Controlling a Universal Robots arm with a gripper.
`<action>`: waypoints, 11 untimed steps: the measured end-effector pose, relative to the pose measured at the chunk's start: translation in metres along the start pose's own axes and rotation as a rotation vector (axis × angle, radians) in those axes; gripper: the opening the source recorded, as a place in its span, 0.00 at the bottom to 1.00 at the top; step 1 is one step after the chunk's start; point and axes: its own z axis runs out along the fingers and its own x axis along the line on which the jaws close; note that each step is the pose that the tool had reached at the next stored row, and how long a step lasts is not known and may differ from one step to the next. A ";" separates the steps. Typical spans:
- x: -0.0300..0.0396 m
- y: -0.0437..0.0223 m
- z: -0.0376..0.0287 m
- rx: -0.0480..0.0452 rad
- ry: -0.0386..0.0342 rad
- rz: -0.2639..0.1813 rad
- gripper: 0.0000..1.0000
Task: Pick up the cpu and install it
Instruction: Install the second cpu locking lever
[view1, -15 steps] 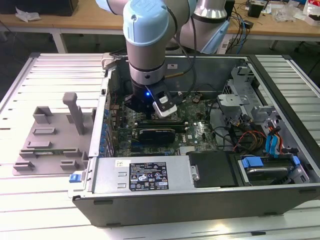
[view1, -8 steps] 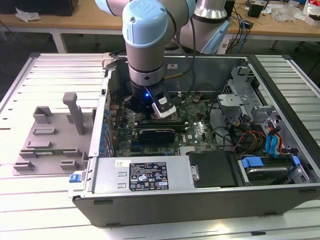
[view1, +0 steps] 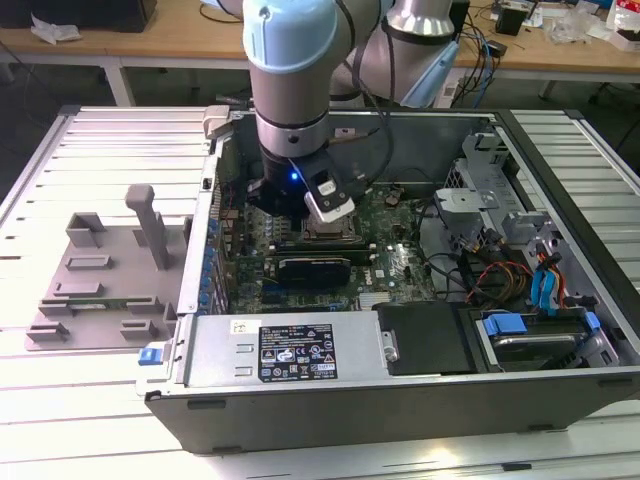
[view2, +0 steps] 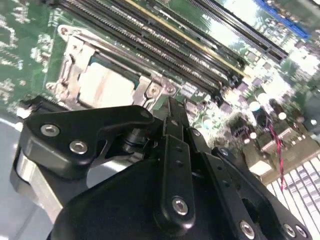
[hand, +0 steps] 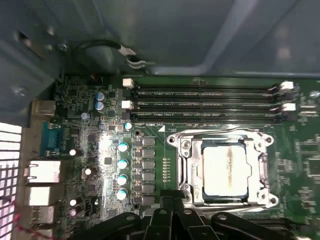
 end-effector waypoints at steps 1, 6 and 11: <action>-0.0004 0.0010 -0.0061 0.0001 -0.0001 0.000 0.11; -0.0013 0.0028 -0.0174 0.0043 0.0000 0.000 0.11; -0.0133 0.0074 -0.0161 0.0451 -0.0003 0.002 0.11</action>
